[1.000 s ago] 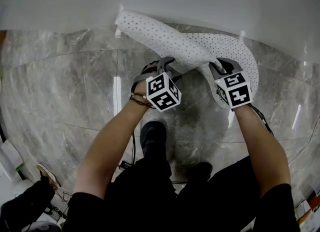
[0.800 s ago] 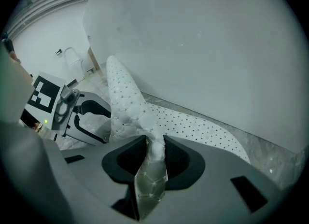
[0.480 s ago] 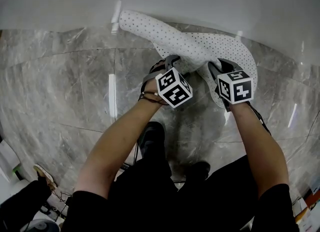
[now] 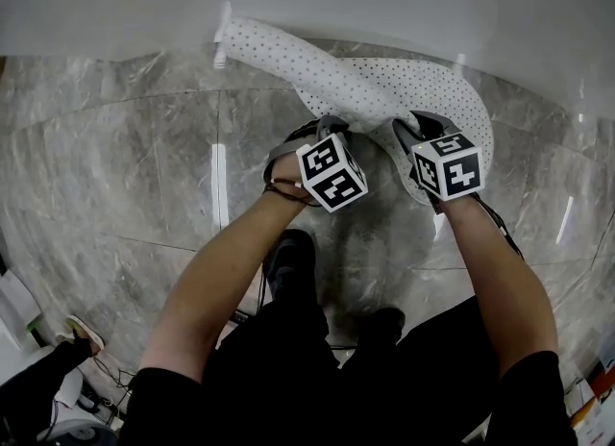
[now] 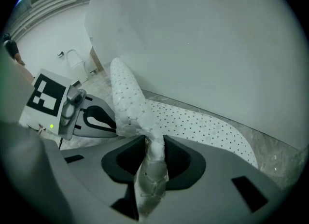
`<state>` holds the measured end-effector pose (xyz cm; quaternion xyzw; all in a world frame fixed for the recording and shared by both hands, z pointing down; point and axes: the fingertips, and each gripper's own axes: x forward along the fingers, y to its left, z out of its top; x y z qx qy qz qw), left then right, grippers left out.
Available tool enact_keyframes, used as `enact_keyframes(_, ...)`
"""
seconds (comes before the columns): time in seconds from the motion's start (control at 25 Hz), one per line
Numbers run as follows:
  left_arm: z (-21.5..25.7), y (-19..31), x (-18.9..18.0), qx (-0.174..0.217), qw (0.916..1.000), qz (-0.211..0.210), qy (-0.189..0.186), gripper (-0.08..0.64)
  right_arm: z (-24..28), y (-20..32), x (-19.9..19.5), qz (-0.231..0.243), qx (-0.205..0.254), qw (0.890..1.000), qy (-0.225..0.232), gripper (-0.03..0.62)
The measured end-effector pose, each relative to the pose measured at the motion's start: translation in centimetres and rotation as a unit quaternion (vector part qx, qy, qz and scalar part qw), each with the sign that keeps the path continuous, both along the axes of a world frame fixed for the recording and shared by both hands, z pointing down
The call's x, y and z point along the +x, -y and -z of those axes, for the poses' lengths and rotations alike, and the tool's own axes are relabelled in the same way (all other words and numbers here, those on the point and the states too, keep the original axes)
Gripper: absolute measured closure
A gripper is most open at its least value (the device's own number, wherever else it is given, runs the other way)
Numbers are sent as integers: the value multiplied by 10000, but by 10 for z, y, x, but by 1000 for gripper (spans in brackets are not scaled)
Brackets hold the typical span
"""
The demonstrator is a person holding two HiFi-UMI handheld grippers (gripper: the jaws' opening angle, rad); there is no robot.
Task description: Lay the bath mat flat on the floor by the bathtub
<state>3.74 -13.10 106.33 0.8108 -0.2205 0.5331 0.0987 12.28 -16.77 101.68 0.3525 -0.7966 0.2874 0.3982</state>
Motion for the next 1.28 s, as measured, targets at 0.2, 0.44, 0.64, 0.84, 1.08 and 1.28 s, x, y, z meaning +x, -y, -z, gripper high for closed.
enact_keyframes(0.2,17,-20,-22,-214,9997,-20,-84,534,6,-20,-14,527,-216,9980,263,424)
enact_keyframes(0.44,26,-69,-58,-609,9979,-182,126,532,5,-58,-47,1369,-431,9870,720,356)
enact_keyframes(0.64,28,-110,-79,-920,9957,66,67,534,7,-84,-75,2285,-532,9683,859,334)
enact_keyframes(0.84,61,-131,-82,-971,9940,416,-270,535,11,-92,-84,2417,-654,9625,1047,311)
enact_keyframes(1.08,91,-164,-71,-1645,9859,308,-95,502,12,-96,-91,2750,-709,9534,1020,305)
enact_keyframes(1.28,71,-163,-95,-1610,9829,784,-416,430,10,-81,-79,2447,-597,9637,890,307)
